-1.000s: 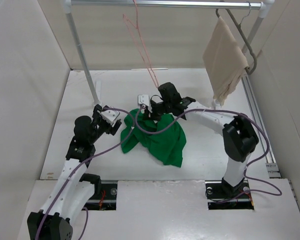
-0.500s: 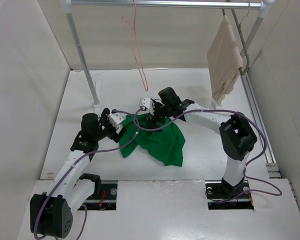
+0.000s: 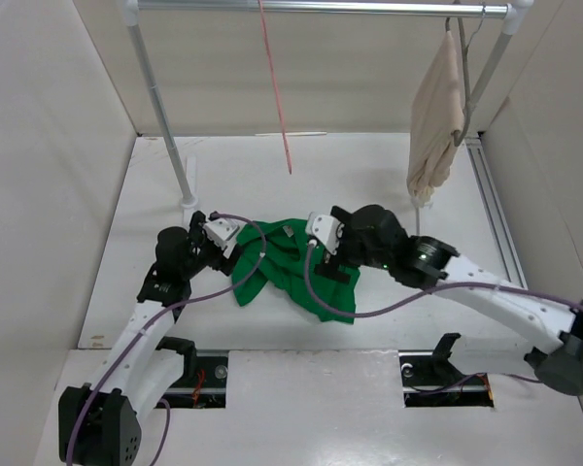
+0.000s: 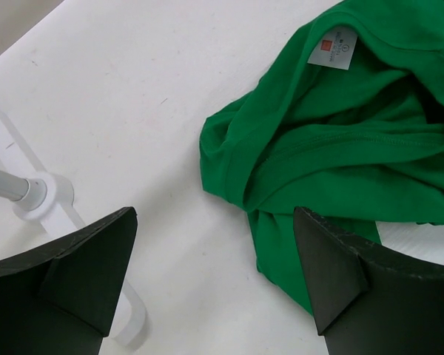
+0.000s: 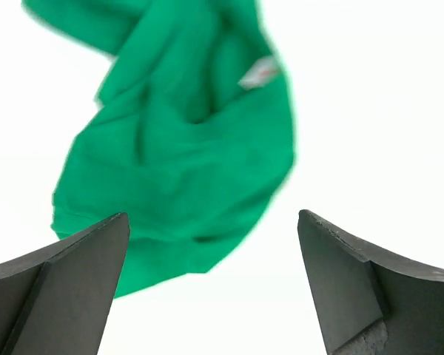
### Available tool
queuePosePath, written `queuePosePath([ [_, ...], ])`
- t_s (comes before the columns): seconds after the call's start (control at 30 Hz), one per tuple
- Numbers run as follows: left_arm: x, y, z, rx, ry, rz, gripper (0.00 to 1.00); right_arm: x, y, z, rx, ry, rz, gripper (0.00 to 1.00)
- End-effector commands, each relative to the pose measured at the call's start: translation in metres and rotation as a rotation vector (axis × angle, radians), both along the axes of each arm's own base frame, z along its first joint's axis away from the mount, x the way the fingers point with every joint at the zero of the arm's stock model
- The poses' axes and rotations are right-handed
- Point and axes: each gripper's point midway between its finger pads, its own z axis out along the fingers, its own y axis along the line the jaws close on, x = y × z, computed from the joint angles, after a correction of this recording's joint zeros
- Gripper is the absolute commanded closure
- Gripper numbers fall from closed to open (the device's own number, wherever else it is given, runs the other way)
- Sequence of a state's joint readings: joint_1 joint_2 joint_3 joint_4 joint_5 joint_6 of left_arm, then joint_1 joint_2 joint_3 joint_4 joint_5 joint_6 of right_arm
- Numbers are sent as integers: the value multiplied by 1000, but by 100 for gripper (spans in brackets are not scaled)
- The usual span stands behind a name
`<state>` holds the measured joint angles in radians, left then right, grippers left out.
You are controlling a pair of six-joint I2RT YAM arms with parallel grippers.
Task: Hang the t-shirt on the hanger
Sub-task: Move the tshirt to the center of the board, then grab a hanger with the right arm
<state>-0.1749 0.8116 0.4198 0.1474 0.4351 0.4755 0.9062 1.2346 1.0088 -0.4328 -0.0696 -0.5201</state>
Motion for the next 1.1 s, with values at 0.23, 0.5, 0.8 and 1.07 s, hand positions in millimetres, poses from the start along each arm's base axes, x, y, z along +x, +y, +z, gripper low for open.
queuePosePath([
  [0.23, 8, -2, 22, -35, -107, 23, 15, 36, -9, 296, 350, -431, -202, 0],
  [0.5, 9, 2, 28, -33, -129, 42, 15, 72, 61, 433, 850, -585, -228, 0],
  [0.8, 5, 4, 30, -31, -133, 51, 15, 134, 75, 417, 936, -585, -529, 3],
  [1.07, 4, 6, 28, -29, -133, 59, 15, 178, 68, 364, 810, -582, -696, 7],
])
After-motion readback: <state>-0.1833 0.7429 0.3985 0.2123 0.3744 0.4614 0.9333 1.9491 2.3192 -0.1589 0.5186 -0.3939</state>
